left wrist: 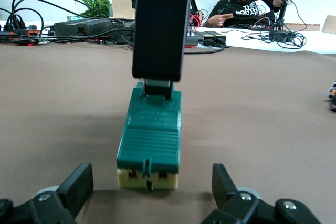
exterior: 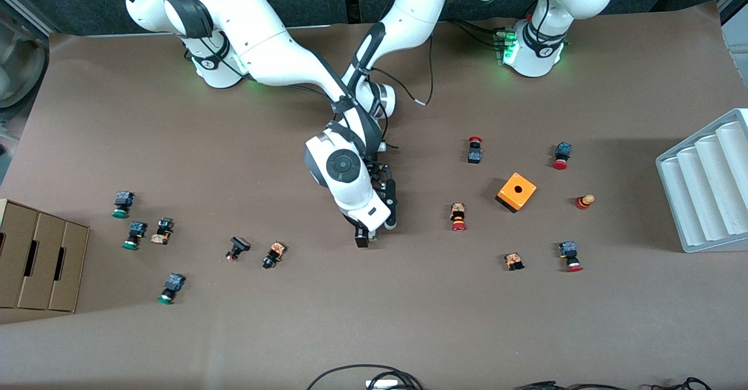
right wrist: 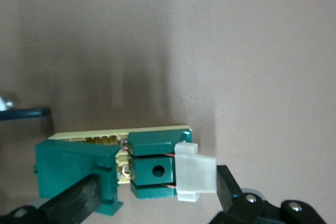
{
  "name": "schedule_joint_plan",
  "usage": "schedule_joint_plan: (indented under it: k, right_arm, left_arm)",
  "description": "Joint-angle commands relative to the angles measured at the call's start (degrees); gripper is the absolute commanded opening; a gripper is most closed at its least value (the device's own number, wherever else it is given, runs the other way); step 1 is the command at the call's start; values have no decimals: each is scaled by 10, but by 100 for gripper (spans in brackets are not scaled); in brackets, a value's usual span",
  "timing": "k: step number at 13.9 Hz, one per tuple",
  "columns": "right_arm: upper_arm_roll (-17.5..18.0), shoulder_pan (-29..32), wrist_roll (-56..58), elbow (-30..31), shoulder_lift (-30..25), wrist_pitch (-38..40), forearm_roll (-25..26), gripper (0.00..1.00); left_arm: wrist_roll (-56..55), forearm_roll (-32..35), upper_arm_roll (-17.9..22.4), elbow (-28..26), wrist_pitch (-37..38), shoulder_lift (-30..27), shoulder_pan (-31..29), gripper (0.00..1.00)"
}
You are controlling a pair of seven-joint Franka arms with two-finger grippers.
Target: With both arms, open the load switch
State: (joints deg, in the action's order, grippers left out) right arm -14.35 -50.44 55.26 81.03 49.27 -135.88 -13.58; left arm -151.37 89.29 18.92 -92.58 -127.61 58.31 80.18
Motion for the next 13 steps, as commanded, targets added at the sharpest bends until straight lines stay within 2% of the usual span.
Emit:
schedule_joint_plan:
  k: [1, 7, 13]
  right_arm:
    - [-3, -4, -5, 4, 0, -15, -4, 100]
    - [-4, -4, -7, 4, 5, -59, -28, 100]
    - [-6, -5, -7, 4, 4, -110, -30, 100]
  left_arm:
    - [-7, -14, 0, -21, 19, -11, 23, 100]
    - [-6, -26, -26, -53, 54, -28, 42, 100]
    - [5, -61, -56, -56, 89, -35, 51, 100]
